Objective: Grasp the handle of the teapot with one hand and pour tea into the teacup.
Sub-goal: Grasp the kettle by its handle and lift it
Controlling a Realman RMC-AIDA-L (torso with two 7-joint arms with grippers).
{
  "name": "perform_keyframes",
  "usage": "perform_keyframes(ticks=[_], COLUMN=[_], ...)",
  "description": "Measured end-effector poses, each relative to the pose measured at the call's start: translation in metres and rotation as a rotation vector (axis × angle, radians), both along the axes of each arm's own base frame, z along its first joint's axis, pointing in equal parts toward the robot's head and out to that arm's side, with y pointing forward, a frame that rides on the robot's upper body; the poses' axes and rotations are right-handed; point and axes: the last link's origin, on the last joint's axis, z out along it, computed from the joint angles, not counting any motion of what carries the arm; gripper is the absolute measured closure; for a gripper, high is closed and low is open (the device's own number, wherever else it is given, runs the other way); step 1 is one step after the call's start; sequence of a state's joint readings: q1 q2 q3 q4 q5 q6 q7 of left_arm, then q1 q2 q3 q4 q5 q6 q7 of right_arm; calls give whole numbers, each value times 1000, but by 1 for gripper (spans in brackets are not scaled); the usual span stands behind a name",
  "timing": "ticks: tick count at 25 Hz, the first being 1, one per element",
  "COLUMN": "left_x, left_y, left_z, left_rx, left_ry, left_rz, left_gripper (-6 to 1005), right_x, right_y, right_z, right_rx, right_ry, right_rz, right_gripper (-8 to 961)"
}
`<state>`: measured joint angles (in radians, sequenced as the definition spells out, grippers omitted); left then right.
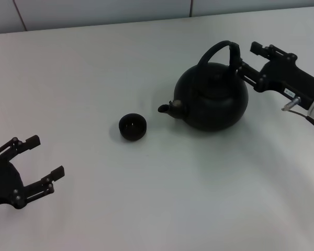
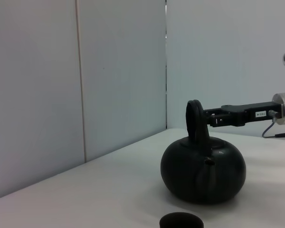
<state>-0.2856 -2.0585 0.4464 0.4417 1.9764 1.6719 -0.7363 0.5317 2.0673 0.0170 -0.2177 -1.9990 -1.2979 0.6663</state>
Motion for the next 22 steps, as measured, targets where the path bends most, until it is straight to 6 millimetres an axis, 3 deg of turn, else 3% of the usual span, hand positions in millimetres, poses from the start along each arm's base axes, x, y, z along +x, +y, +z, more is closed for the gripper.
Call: perform_keyframes(ticks=[15,22], left_x=[2,3], left_y=[1,3], left_z=[-1,0], left_rx=[16,19], left_ry=[-22,-23], left_rz=[6,3], left_gripper=[151,151], right_x=[-4,-7], right_y=[10,13], right_z=[-8,-9], right_rx=[-37,-39], right_ry=[-41,-46], right_rz=[-12,-7], right_gripper=[376,665])
